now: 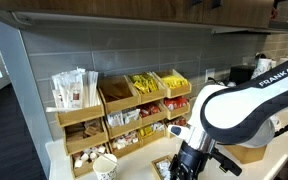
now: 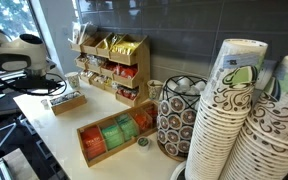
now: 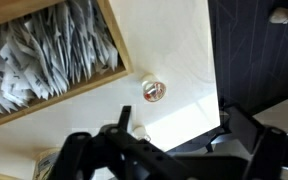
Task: Remove the sachet from the wooden box
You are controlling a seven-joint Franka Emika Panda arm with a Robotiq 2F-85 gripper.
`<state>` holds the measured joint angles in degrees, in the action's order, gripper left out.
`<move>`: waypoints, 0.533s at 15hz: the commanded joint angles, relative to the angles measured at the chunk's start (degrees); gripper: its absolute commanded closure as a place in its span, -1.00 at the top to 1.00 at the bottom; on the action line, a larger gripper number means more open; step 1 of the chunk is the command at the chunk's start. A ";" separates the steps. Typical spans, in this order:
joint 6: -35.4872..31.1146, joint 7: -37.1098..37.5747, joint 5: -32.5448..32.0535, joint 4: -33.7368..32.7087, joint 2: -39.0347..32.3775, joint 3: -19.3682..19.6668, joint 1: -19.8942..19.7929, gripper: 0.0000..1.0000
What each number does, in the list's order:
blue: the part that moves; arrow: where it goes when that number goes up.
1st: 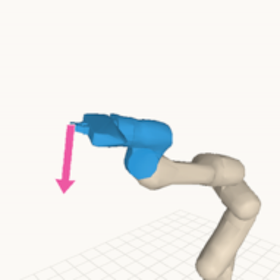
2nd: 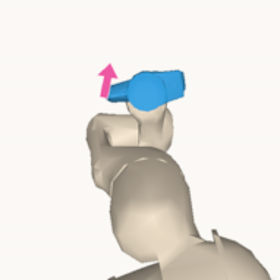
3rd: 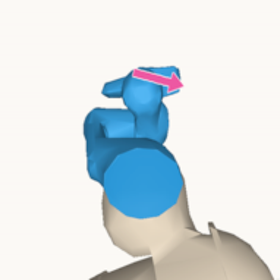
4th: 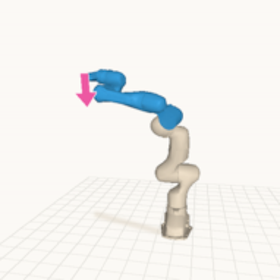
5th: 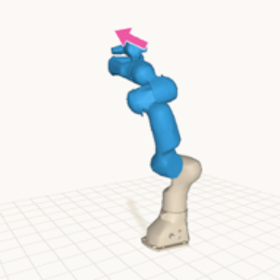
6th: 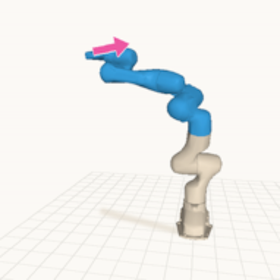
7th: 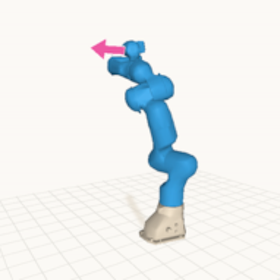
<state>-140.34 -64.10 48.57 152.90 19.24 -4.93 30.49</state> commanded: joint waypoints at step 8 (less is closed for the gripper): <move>-12.47 3.96 -2.69 2.19 -0.97 -6.07 -7.09 1.00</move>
<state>-148.82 -62.95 48.14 153.70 18.98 -9.27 25.17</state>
